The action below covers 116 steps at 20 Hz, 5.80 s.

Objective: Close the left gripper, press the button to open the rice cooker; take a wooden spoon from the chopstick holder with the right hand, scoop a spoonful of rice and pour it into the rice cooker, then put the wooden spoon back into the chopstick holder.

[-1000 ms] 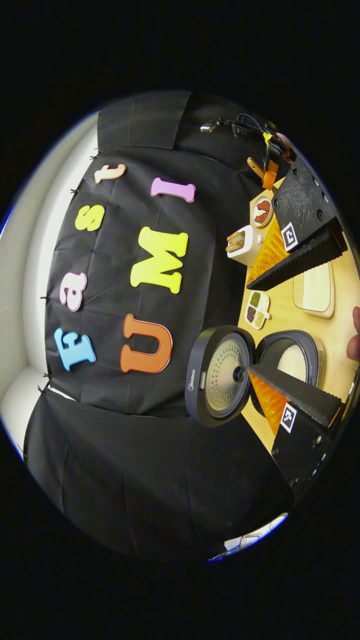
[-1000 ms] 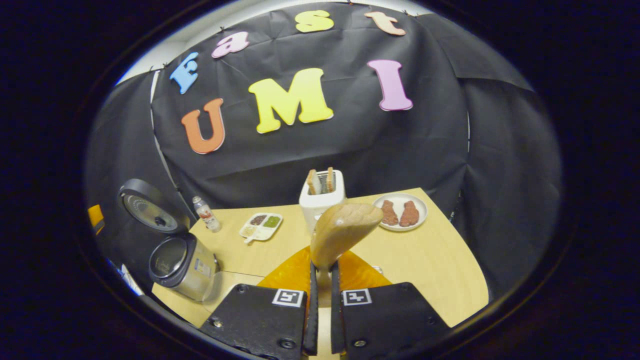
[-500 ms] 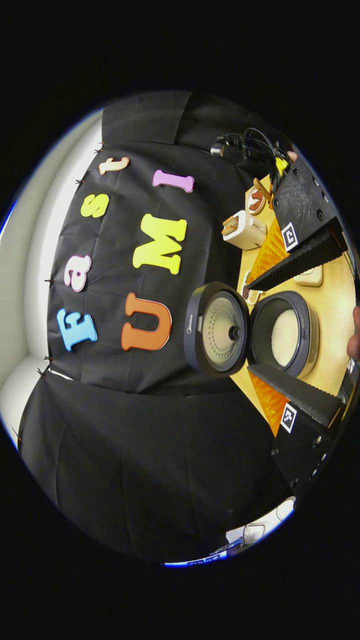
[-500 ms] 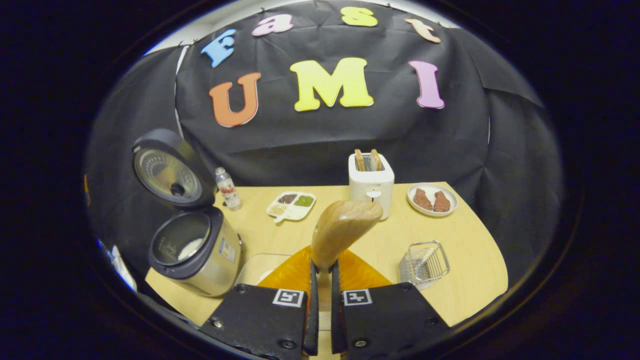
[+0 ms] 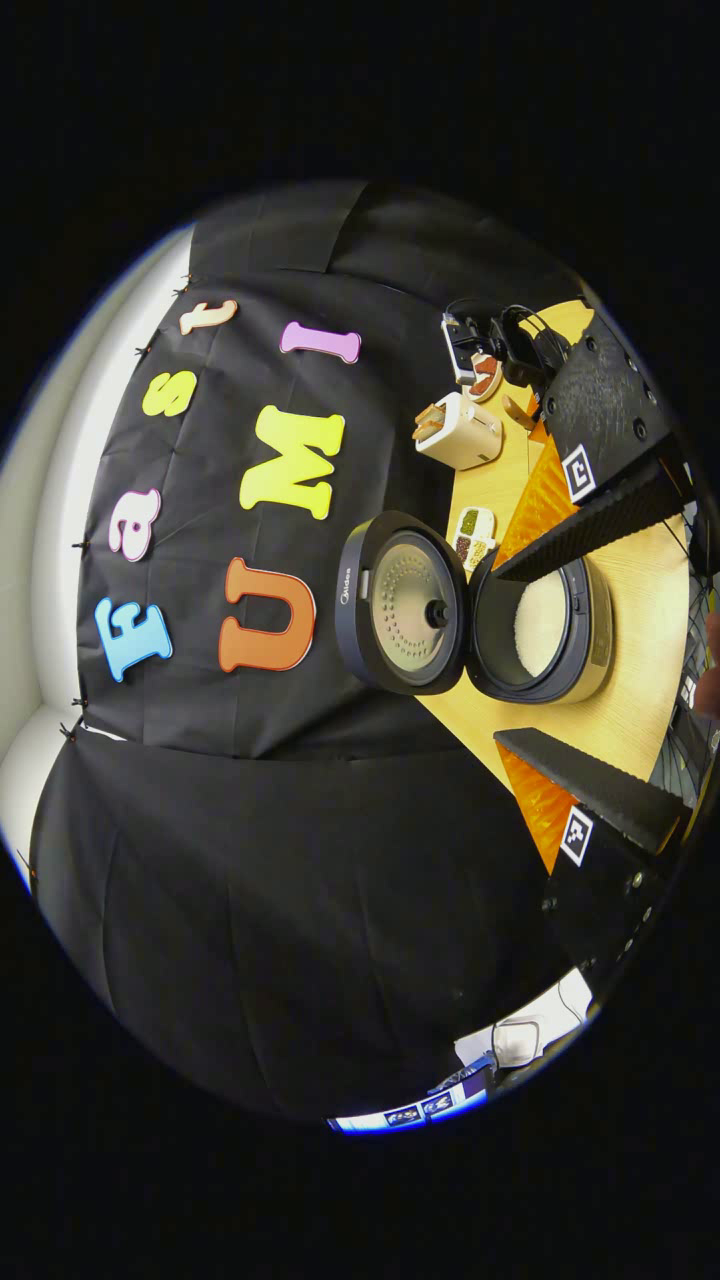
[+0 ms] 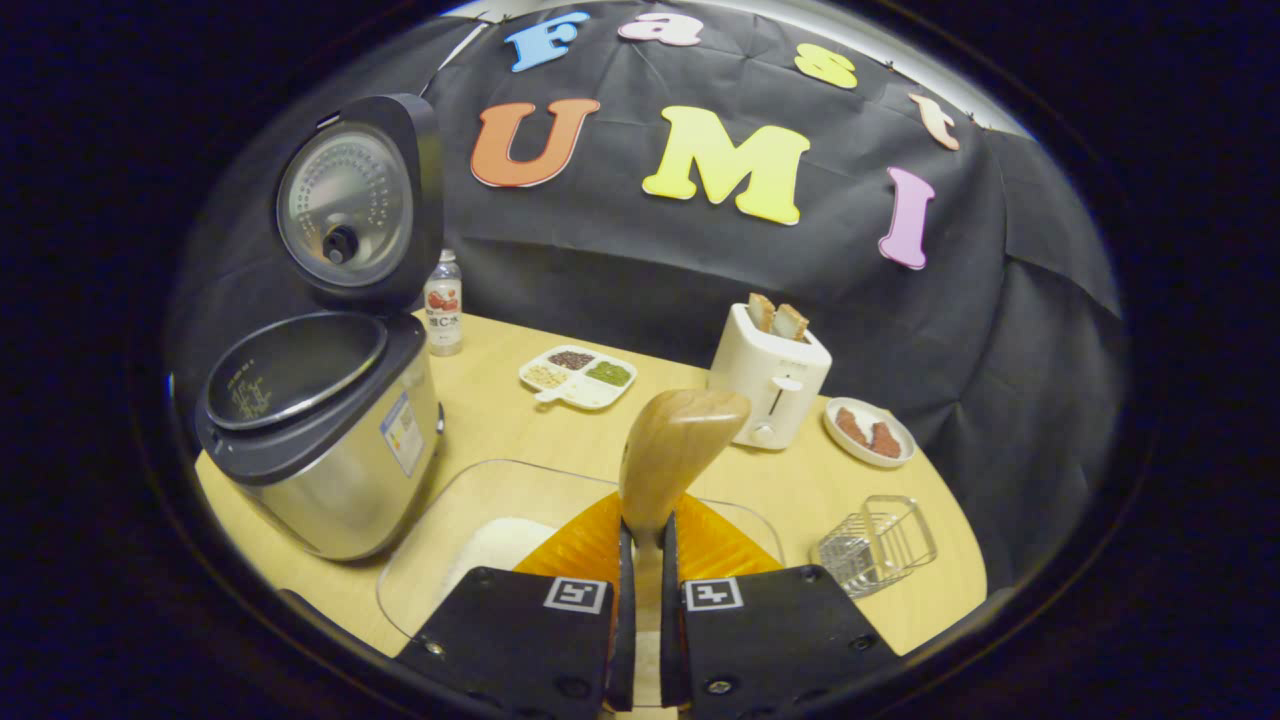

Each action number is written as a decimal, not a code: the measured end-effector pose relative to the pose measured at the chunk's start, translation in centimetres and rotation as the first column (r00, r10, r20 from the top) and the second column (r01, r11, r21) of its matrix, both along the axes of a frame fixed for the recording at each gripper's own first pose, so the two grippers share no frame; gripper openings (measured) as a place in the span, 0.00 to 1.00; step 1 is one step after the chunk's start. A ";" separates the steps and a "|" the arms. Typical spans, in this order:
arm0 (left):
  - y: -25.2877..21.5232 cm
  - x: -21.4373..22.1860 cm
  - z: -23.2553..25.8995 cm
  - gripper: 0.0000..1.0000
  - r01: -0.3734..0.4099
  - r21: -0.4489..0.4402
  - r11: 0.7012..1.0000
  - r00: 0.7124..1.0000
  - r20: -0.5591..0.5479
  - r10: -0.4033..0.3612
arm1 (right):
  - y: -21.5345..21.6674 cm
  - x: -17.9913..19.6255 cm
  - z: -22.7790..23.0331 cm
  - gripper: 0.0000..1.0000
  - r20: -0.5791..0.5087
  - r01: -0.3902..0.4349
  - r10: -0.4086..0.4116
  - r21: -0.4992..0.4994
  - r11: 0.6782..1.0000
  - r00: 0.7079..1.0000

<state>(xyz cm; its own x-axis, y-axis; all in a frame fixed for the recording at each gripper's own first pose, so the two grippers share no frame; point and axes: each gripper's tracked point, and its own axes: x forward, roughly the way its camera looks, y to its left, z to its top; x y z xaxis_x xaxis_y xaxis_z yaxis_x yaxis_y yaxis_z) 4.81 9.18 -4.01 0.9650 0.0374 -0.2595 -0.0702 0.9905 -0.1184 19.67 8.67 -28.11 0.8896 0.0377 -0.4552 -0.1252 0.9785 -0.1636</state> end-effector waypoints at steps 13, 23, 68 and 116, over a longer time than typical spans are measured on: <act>-1.5 0.2 0.1 0.95 0.014 -0.006 1.000 1.000 0.002 -0.014 | 3.1 -2.6 1.1 0.15 -0.287 0.185 0.015 0.654 0.734 0.958; -5.0 0.5 0.8 0.95 0.023 0.004 1.000 1.000 0.018 -0.023 | -5.0 -1.9 4.3 0.14 -0.386 0.380 -0.062 0.848 0.369 0.921; 4.7 -6.7 1.7 0.95 -0.347 -0.075 0.935 0.928 0.115 0.353 | 24.6 0.9 19.0 0.14 0.160 -0.551 0.534 0.096 0.829 0.830; -21.0 6.1 2.2 0.95 0.189 0.034 0.981 0.974 0.123 -0.192 | -25.4 2.3 16.0 0.14 -0.006 0.201 -0.222 0.448 0.871 0.975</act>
